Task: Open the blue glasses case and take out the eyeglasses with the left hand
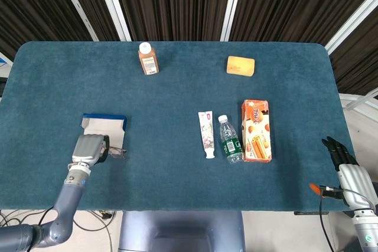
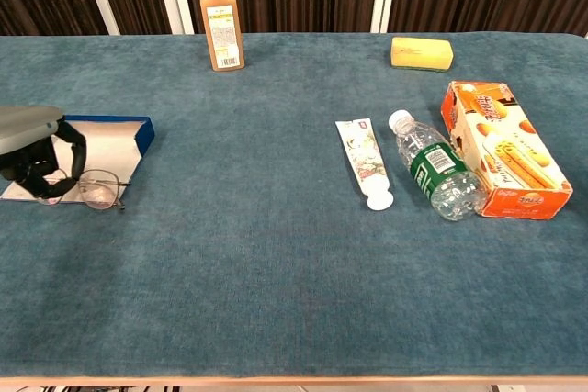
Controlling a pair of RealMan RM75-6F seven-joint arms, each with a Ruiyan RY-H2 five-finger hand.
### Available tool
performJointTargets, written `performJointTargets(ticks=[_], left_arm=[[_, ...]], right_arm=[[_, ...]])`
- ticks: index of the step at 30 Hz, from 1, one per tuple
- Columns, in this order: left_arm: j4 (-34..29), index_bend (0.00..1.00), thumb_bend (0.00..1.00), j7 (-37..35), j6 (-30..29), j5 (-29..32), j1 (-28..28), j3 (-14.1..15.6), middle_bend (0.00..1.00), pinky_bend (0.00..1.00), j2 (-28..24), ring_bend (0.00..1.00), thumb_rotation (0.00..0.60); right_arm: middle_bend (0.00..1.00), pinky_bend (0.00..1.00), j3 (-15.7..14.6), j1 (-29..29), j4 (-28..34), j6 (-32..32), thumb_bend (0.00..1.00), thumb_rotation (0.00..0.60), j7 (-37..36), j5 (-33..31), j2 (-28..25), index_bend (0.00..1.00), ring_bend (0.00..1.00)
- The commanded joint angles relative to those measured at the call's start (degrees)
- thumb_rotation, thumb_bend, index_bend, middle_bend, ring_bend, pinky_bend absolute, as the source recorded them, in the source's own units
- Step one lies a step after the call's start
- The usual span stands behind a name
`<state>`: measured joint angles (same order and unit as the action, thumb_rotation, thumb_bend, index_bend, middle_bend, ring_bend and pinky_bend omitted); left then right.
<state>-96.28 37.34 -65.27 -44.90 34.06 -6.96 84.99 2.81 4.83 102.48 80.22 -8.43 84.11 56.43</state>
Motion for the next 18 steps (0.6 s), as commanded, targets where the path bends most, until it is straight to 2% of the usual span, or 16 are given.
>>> performJointTargets(ticks=[1,13,18], left_arm=[[-1.22,0.60,0.47,1.23,0.36,1.55,1.55,-1.30,1.00,1.00,1.18,0.98,0.600],[0.05,0.56,0.45,8.37,0.06,6.12,9.03,-4.26,1.00,1.00,9.25,0.98,0.600],[0.96,0.38,0.34,8.32,-0.48,6.44,9.99,-4.19,1.00,1.00,11.30,0.96,0.600]], right_arm=[[0.00,0.19,0.01,0.00,0.00,-0.03,0.16,0.600,0.00,-0.07,0.00,0.00,0.00],[0.00,0.19,0.10,0.06,-0.18,-0.14,0.16,0.600,-0.38,-0.18,-0.08,0.00,0.00],[0.00,0.19,0.08,0.06,-0.24,-0.15,0.16,0.600,-0.47,-0.11,-0.12,0.00,0.00]])
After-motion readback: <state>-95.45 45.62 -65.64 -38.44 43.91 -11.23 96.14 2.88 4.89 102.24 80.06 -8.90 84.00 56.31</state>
